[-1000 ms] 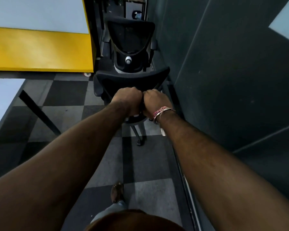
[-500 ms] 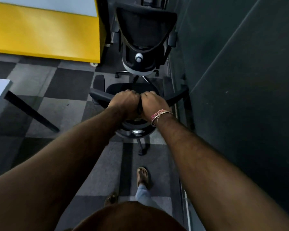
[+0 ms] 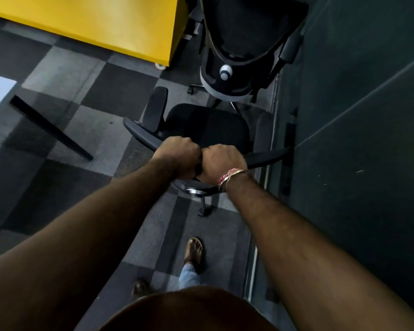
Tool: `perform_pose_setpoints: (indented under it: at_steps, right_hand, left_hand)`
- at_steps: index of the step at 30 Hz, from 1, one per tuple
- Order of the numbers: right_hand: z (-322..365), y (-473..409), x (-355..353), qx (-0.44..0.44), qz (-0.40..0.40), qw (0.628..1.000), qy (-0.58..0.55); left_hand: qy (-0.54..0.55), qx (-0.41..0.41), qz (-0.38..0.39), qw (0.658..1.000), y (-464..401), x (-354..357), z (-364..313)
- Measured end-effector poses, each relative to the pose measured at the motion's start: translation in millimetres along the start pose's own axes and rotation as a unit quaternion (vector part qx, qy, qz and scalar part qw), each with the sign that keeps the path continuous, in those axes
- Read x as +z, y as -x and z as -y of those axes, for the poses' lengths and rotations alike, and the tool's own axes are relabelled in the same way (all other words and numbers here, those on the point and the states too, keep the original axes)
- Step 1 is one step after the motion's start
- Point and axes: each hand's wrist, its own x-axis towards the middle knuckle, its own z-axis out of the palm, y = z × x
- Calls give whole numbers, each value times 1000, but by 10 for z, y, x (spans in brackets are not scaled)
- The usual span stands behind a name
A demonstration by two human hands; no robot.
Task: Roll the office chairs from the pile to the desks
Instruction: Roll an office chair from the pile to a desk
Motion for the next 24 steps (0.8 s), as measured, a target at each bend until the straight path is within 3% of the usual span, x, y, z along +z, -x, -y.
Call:
perform_pose_setpoints:
  at_steps: [12,24]
  right_hand:
    - [81,-4,-98,22,35,999,-11]
    - [911,483,-123,-13,31,999,1]
  left_hand:
    - [9,-20,12,1000,-12,57,12]
    - [17,-44,22,999,927,413,61]
